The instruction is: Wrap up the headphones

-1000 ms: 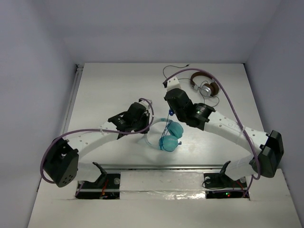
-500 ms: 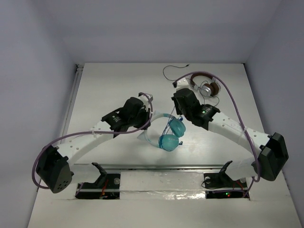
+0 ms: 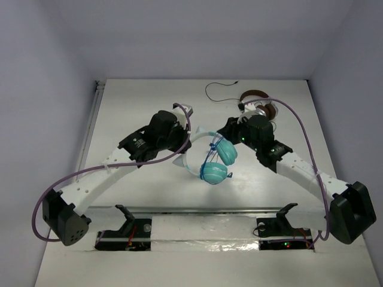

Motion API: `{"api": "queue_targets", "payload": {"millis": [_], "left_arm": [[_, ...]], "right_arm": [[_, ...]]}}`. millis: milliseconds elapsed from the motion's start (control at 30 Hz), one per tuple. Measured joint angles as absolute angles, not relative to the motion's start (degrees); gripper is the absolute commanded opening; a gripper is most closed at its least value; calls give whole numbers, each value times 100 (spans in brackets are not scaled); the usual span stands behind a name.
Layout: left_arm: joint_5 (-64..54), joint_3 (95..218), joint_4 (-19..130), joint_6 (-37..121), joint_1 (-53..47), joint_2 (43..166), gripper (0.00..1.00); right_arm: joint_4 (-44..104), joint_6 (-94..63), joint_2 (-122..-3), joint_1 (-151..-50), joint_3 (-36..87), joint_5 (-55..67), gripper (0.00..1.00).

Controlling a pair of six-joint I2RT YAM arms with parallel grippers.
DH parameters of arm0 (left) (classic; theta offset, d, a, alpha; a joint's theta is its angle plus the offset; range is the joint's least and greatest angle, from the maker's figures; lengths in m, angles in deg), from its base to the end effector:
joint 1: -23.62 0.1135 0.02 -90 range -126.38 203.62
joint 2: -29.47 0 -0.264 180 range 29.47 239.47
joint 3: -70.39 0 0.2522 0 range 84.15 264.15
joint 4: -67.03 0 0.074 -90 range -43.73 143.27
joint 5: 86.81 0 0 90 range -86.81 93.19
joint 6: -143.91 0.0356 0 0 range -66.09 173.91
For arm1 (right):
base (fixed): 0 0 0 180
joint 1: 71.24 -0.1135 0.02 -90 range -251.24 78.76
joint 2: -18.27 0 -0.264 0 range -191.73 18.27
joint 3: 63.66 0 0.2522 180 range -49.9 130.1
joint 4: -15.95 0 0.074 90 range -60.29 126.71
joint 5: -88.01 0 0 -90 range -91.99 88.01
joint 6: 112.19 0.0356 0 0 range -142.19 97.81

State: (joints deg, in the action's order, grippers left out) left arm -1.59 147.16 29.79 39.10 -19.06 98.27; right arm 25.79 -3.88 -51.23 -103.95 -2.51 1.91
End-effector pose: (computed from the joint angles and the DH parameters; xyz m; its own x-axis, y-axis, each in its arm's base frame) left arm 0.1963 -0.1851 0.3411 -0.5338 0.1458 -0.8329 0.6129 0.7453 -0.2624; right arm 0.2352 0.1539 0.2900 -0.4358 0.0926 -0.8953 -0.4809 0.8168 0.3186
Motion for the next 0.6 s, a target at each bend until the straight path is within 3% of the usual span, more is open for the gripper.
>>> {"api": "queue_targets", "payload": {"millis": [133,400,467,600], "left_arm": [[-176,15251,2815,3958,-1908,9831,0],[-174,16337,2570,4032,-1869,10028,0],[-139,16523,2498,4043,-1867,10104,0],[-30,16810,2283,4087,-1864,10235,0]], "right_arm": [[1873,-104,-5184,-10308,-618,751,52],[796,206,-5149,-10279,-1193,1245,48],[678,244,-5140,-10233,-1306,1300,38],[490,351,-5064,-10131,-1505,1306,5]]}}
